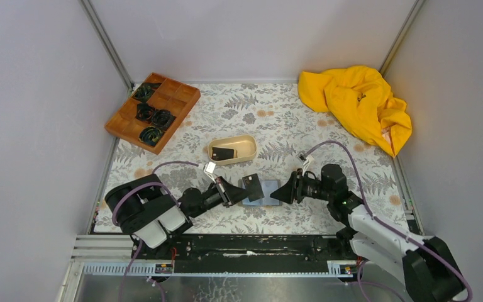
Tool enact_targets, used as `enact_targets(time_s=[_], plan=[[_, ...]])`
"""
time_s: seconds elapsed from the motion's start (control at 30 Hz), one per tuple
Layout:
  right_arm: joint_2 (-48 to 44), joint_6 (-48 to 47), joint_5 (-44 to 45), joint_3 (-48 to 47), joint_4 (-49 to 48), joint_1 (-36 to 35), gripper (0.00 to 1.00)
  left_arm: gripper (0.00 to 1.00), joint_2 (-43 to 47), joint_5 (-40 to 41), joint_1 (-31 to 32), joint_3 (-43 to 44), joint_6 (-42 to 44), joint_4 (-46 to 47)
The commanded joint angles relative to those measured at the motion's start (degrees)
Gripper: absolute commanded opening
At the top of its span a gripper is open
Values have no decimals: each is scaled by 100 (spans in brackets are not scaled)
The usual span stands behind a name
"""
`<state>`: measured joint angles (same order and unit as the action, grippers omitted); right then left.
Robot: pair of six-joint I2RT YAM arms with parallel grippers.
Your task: Take the credit cards out of the card holder
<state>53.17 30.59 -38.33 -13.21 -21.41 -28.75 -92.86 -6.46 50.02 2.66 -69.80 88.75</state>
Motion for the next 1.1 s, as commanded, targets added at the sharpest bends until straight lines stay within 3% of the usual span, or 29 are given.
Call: enact_targets(time_s=[0.0,0.17,0.7,1.07], plan=[[-821,912,-663,285,-998,-29,47,0,180,-118,-36,-56,37,138],[-1224,1056,-705,285,-884,-37,43,0,91,-267,80,200,-78,231],[-1257,774,-525,226,-475,-65,35,0,2,-351,422,637,-218,266],[-1453,577,-342,130,21,-61,45,0,173,-287,417,517,-169,256]])
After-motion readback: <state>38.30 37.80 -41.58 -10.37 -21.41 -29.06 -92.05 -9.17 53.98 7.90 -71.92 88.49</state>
